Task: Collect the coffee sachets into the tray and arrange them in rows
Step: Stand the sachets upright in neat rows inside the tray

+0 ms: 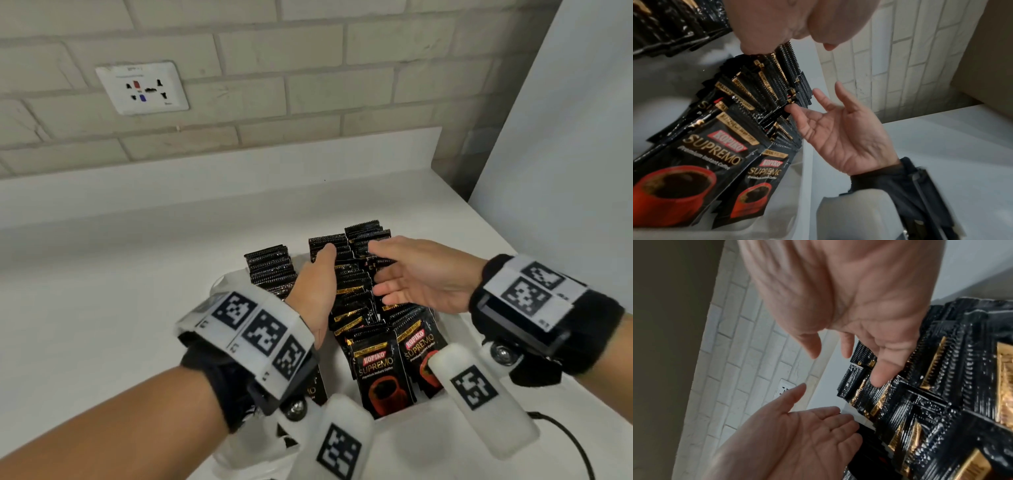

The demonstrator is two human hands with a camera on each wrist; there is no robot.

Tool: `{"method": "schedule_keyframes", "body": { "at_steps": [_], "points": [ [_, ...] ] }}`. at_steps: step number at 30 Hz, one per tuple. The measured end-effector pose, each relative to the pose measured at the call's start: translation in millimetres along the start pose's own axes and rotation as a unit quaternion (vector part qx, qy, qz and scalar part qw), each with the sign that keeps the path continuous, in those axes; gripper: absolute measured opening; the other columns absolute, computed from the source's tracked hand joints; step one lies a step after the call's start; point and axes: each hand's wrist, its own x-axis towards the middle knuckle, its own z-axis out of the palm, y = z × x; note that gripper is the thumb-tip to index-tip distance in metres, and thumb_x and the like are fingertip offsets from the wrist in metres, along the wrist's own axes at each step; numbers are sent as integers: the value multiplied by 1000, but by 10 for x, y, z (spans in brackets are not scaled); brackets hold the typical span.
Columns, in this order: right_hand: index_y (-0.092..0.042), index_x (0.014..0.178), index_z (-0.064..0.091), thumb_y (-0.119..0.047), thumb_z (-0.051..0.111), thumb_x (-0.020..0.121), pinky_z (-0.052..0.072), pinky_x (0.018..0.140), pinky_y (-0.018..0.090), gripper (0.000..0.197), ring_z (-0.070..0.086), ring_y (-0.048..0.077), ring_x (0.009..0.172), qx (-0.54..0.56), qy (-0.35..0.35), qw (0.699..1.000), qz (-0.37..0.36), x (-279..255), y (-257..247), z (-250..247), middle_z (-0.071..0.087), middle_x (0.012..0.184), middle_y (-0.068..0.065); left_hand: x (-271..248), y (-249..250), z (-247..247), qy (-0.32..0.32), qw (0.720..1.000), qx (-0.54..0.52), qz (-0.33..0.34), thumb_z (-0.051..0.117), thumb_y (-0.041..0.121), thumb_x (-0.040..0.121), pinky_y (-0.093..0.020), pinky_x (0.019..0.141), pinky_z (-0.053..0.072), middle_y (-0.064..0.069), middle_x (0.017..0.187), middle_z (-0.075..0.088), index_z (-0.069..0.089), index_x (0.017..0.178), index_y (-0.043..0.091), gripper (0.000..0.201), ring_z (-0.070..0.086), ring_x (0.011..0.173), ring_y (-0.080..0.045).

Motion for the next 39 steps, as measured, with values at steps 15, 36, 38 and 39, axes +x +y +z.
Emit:
{"method": "schedule_keyframes", "body": {
  "at_steps": [15, 36, 38, 39],
  "points": [
    [-17, 120, 38, -58, 39, 89, 42, 53, 24, 51, 55, 19, 79, 5, -10, 1000, 6, 275, 3, 79, 39, 137, 25, 270, 21, 115, 82, 993, -86, -14, 33, 51, 94, -45, 97, 46, -4, 77, 59, 54, 76, 17, 44, 60, 84, -23],
    [-20, 91, 45, -61, 33, 87, 43, 55, 25, 43, 58, 19, 81, 25, -14, 999, -17, 401, 7, 120, 36, 142, 19, 429, -19, 67, 88, 993, -75, -33, 28, 57, 94, -38, 101, 41, -6, 112, 60, 50, 129, 10, 62, 60, 102, -21],
    [-20, 92, 46, -61, 34, 87, 43, 56, 26, 43, 57, 20, 82, 27, -8, 999, -22, 401, 9, 115, 35, 141, 17, 434, -22, 76, 84, 993, -74, -33, 29, 67, 86, -44, 105, 39, -12, 125, 58, 48, 132, 11, 75, 56, 115, -26],
    [-20, 92, 46, -62, 34, 87, 44, 56, 26, 43, 57, 20, 82, 29, -5, 999, -26, 402, 4, 114, 35, 141, 16, 440, -20, 77, 87, 993, -71, -34, 30, 70, 80, -44, 108, 35, -13, 135, 51, 42, 137, 12, 82, 50, 123, -26]
  ]
}}
